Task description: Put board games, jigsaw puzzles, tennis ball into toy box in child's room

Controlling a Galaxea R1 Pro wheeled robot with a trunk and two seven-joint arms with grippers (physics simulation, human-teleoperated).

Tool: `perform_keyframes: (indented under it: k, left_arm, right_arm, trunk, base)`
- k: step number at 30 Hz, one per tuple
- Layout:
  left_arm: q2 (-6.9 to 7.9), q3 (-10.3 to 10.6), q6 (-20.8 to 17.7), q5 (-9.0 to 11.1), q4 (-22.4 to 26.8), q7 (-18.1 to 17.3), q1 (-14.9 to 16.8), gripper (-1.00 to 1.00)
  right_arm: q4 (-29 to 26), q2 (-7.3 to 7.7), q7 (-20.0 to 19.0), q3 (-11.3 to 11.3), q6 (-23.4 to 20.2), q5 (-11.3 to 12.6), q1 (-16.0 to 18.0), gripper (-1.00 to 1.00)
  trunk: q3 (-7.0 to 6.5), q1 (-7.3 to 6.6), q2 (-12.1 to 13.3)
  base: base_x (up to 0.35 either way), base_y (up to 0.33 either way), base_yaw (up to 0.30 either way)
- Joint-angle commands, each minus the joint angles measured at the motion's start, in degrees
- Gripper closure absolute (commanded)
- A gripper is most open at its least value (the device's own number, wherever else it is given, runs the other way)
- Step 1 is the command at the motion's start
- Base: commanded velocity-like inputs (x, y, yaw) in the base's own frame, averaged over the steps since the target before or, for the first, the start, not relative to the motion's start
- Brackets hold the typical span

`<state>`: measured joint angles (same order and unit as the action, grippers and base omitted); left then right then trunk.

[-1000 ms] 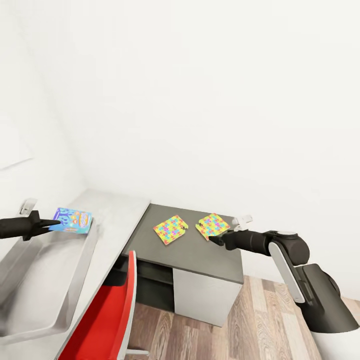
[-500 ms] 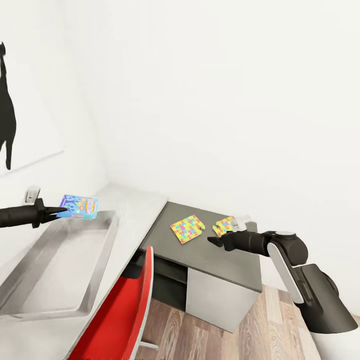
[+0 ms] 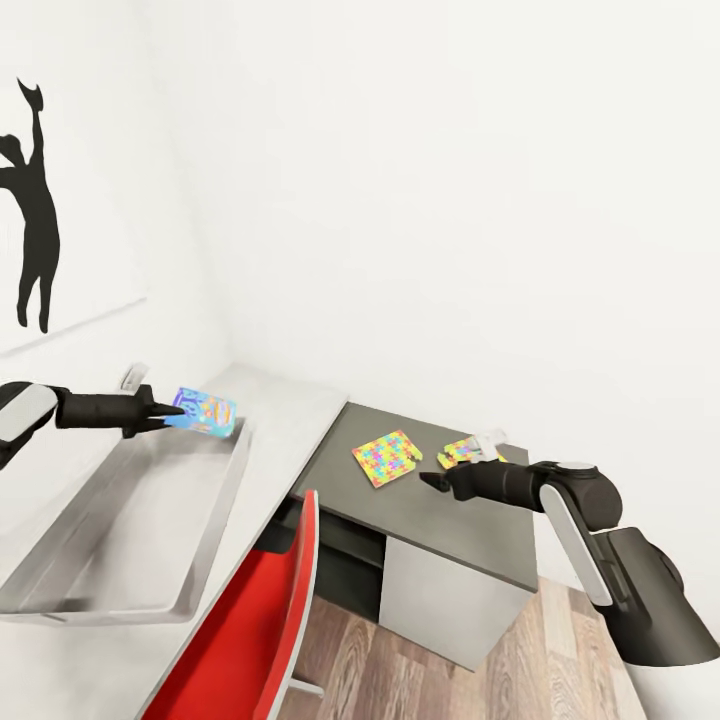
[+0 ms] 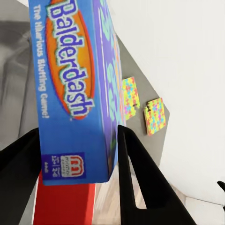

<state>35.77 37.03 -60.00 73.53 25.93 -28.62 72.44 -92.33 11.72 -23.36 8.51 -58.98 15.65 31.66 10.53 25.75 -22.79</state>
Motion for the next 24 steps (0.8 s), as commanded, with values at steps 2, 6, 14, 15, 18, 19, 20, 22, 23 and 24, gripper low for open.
perform_keyframes:
  k: [2, 6, 14, 15, 18, 19, 20, 22, 23, 24]
  left_arm:
    - [-0.36, 1.4, 0.0, -0.1, -0.9, -0.7, 0.8, 1.0]
    - [-0.73, 3.0, 0.0, -0.2, -2.0, -1.7, 1.5, 1.0]
    - [2.29, 8.1, 0.0, -5.7, -2.8, -13.9, 1.7, 1.0]
    - [2.94, 8.4, 0.1, -9.0, -3.0, -18.2, 1.7, 1.0]
    - [3.1, 8.4, 0.6, -10.6, -3.2, -20.2, 1.7, 1.0]
    - [3.16, 8.3, 1.6, -11.1, -3.9, -21.0, 1.7, 1.0]
    - [3.17, 8.3, 2.1, -11.4, -4.4, -21.2, 1.7, 1.0]
    - [3.08, 8.3, 3.3, -11.8, -6.1, -21.7, 1.8, 1.0]
    - [2.96, 8.2, 4.4, -11.9, -7.3, -21.8, 1.8, 1.0]
    - [2.9, 8.2, 5.0, -12.0, -7.9, -21.8, 1.9, 1.0]
  right_arm:
    - [0.0, 0.04, -0.3, 0.0, -0.2, -0.3, 0.1, -1.0]
    - [0.0, 0.05, -0.3, 0.0, -0.2, -0.3, 0.1, -1.0]
    - [0.0, 0.16, -0.3, 0.0, -0.2, -0.3, 0.1, -1.0]
    - [0.0, 0.2, -0.4, -0.1, -0.3, -0.3, 0.2, -1.0]
    - [0.0, 0.16, -0.4, -0.1, -0.3, -0.3, 0.2, -1.0]
    - [0.0, 0.15, -0.4, -0.1, -0.3, -0.3, 0.2, -1.0]
    - [0.0, 0.15, -0.4, -0.1, -0.3, -0.3, 0.2, -1.0]
    - [0.0, 0.15, -0.4, -0.1, -0.2, -0.3, 0.2, -1.0]
    - [0.0, 0.15, -0.4, -0.1, -0.2, -0.3, 0.2, -1.0]
    - [0.0, 0.15, -0.4, -0.1, -0.2, -0.3, 0.2, -1.0]
  trunk:
    - [0.12, 0.04, -0.1]
    - [0.19, 0.04, -0.1]
    - [0.76, 0.04, -0.1]
    - [0.85, 0.04, -0.1]
    - [1.11, 0.04, -0.1]
    - [1.2, 0.04, -0.1]
    - [1.29, 0.04, -0.1]
    - [1.47, 0.04, -0.1]
    - [1.56, 0.04, -0.1]
    - [1.65, 0.04, -0.1]
  base:
    - [0.0, 0.0, 0.003]
    - [0.0, 0.0, 0.001]
    - [0.0, 0.0, 0.0]
    - [0.0, 0.0, 0.0]
    - [0.0, 0.0, 0.0]
    - [0.0, 0.0, 0.0]
    - [0.0, 0.0, 0.0]
    - [0.0, 0.0, 0.0]
    - [0.0, 0.0, 0.0]
    - [0.0, 0.0, 0.0]
